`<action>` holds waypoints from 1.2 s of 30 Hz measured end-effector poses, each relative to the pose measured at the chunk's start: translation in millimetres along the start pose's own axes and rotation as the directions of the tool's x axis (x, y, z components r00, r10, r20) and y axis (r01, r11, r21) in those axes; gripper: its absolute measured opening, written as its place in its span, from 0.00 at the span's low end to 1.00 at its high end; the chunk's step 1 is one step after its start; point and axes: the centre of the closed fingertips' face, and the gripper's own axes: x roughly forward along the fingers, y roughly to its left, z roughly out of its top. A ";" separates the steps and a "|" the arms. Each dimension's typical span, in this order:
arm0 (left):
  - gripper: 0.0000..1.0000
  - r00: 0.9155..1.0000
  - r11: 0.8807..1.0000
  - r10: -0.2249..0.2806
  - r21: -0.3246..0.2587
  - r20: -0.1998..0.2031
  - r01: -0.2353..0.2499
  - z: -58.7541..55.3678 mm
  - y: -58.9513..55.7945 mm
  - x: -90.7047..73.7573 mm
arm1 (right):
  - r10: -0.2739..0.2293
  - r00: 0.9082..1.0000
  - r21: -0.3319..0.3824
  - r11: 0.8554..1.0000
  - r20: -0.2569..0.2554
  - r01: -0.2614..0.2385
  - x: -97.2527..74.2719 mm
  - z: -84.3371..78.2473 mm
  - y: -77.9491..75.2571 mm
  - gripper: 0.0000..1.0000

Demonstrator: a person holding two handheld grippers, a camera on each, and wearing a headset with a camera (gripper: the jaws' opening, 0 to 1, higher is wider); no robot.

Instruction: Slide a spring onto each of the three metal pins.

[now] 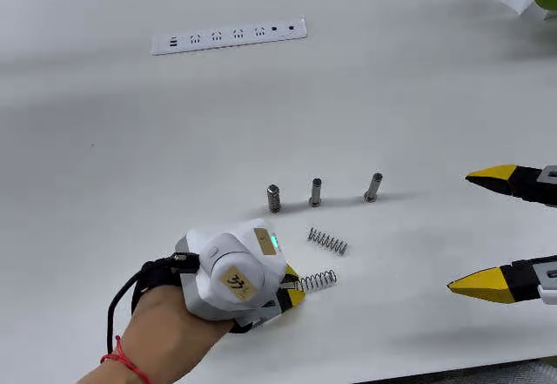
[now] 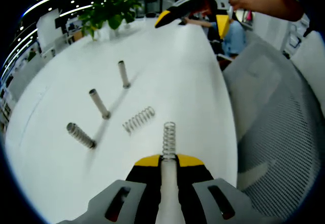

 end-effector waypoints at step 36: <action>0.10 0.902 0.986 0.064 -0.167 0.426 0.009 100.6 4.5 -71.7 | -0.015 0.935 0.407 0.902 0.355 -0.140 24.1 82.1 25.9 0.34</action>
